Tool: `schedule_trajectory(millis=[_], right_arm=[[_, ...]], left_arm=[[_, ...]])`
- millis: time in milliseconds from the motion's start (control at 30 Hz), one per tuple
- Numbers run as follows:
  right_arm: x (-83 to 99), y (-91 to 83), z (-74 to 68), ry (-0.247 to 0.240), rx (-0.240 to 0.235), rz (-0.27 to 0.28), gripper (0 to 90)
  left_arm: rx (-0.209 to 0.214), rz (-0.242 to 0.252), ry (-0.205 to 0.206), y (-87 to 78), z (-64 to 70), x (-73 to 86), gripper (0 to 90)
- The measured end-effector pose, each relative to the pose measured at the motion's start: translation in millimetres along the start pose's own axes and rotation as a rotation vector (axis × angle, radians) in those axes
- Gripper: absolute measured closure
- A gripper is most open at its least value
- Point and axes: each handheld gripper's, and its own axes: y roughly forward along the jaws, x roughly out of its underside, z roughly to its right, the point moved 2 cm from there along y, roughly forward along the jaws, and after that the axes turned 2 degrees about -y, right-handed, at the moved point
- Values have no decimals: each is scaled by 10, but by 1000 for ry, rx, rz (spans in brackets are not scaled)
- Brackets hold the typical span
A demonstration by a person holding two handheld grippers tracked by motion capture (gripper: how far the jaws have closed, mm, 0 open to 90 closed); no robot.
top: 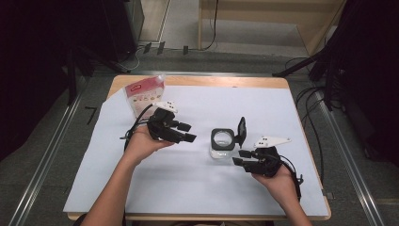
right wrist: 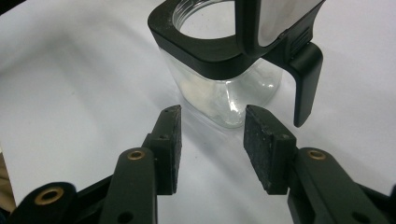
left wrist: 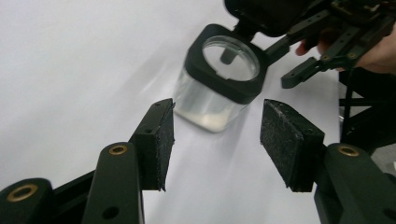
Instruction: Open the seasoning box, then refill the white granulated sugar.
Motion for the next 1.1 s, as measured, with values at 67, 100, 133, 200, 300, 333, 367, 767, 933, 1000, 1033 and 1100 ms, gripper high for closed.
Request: schedule_trajectory(millis=[67, 100, 133, 200, 300, 333, 367, 767, 933, 1000, 1033, 1100], right_arm=[[-1, 1, 4, -6, -1, -1, 577], [0, 2, 0, -5, -1, 2, 577], [0, 4, -5, -10, -2, 1, 577], [1, 9, -12, -20, -5, -2, 569], [-3, 23, -17, -17, -1, -10, 554], [-5, 23, -16, -16, 2, -9, 553], [-6, 22, -15, -15, 4, -8, 551], [-8, 93, -64, -38, -16, -36, 548], [-20, 117, -99, -23, -41, -31, 546], [-29, 126, -111, -19, -54, -33, 544], [-32, 130, -122, -20, -58, -34, 545], [-42, 142, -135, -28, -61, -37, 547]], left_arm=[[-17, 1, -10, -43, -43, 30, 459], [-23, 2, -15, -68, -62, 43, 459], [-29, 2, -16, -98, -79, 53, 458], [-35, 11, -22, -166, -108, 69, 456], [-44, 28, -30, -253, -139, 93, 460], [-57, 26, -31, -277, -154, 103, 461], [-68, 27, -33, -298, -168, 113, 460], [-140, 58, -88, -588, -366, 277, 462], [-180, 51, -112, -691, -436, 361, 459], [-181, 59, -130, -733, -475, 392, 459], [-189, 60, -134, -754, -488, 408, 459], [-193, 66, -140, -798, -513, 440, 459]])
